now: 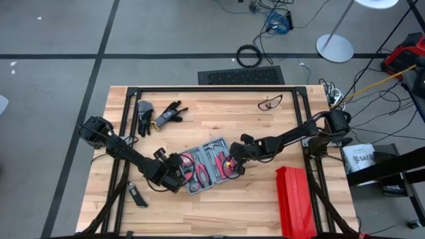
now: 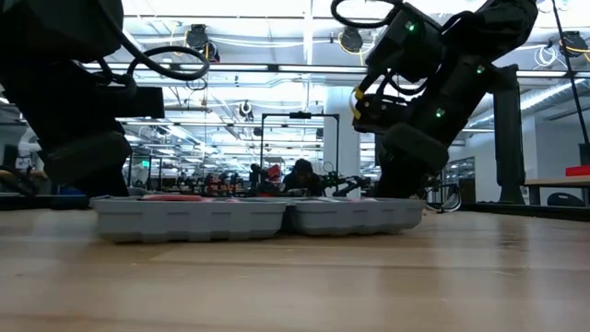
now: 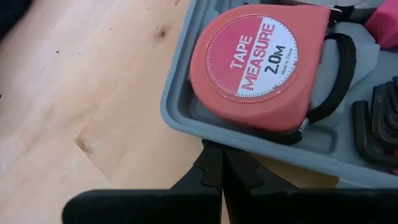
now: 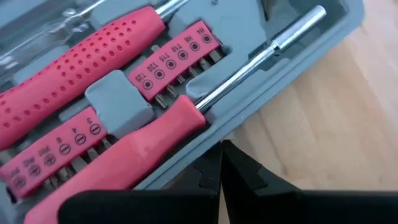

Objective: Prefit tool cases
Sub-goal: Close the gray prefit tools case

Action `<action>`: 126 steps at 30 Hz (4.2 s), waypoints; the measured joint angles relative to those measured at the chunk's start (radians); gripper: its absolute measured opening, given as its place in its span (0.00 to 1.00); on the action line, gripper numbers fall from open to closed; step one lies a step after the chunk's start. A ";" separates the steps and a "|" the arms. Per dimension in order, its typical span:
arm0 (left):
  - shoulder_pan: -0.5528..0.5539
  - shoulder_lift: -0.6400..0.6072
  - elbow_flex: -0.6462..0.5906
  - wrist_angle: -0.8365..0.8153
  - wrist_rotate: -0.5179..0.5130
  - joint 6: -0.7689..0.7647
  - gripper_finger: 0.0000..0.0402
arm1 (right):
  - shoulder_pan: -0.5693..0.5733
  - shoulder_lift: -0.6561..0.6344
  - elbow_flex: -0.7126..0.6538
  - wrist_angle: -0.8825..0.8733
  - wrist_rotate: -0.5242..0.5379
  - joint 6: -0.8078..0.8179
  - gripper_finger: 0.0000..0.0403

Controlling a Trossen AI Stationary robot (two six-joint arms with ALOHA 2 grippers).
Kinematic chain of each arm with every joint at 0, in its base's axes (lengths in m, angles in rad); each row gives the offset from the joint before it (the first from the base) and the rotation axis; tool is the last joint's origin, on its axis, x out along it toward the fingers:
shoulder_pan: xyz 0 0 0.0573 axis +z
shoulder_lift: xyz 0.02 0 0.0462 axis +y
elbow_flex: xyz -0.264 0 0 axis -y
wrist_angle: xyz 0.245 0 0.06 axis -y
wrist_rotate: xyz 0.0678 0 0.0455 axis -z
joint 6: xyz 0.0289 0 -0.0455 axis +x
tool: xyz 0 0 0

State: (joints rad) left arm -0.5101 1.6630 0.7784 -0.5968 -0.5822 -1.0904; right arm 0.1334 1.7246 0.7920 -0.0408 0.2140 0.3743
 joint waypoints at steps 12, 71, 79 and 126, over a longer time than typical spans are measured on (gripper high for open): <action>0.000 0.000 -0.001 0.009 -0.019 -0.003 0.00 | 0.000 -0.017 -0.002 0.003 -0.013 -0.002 0.00; 0.012 -0.007 0.010 0.277 -0.127 0.086 0.00 | 0.058 0.028 0.234 0.145 -0.088 -0.183 0.00; 0.000 -0.024 0.007 0.258 -0.219 0.078 0.00 | 0.076 0.206 0.461 -0.049 -0.087 -0.257 0.00; -0.104 -0.338 0.117 0.007 -0.465 0.156 0.00 | 0.071 0.496 0.600 0.201 -0.255 -0.254 0.00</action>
State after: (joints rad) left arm -0.6138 1.3247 0.8951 -0.5903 -1.0474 -0.9344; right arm 0.2039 2.2205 1.3921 0.1600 -0.0411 0.1198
